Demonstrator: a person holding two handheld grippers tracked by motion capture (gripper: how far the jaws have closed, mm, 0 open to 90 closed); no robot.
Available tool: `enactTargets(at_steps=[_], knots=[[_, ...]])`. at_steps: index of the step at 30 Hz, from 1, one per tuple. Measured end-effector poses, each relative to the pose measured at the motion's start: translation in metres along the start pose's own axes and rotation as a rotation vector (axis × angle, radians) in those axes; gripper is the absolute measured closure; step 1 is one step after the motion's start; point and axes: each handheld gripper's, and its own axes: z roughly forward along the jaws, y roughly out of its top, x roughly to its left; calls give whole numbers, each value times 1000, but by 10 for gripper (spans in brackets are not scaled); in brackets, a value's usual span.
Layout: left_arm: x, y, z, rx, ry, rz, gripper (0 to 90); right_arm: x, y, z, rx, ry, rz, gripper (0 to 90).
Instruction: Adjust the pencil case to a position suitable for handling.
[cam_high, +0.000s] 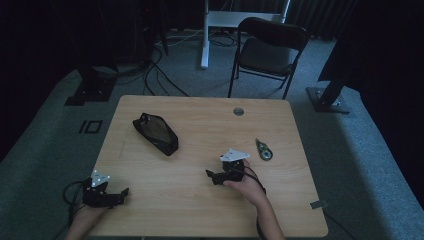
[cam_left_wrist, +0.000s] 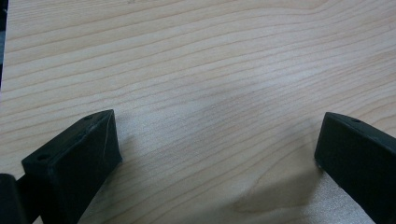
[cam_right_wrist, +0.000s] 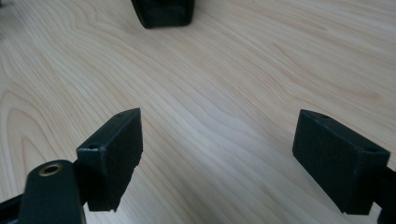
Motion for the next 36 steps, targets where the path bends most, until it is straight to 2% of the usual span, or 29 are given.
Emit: enactTargets(at_steps=[16, 27, 33, 36], knots=[[0, 0, 0, 2, 0, 0, 0, 20, 30, 31, -38, 28, -45, 157], [0, 0, 0, 2, 0, 0, 0, 33, 42, 54, -44, 52, -36, 157], [0, 0, 0, 2, 0, 0, 0, 34, 46, 64, -61, 58, -19, 157], [0, 0, 0, 2, 0, 0, 0, 36, 48, 70, -55, 57, -28, 157]])
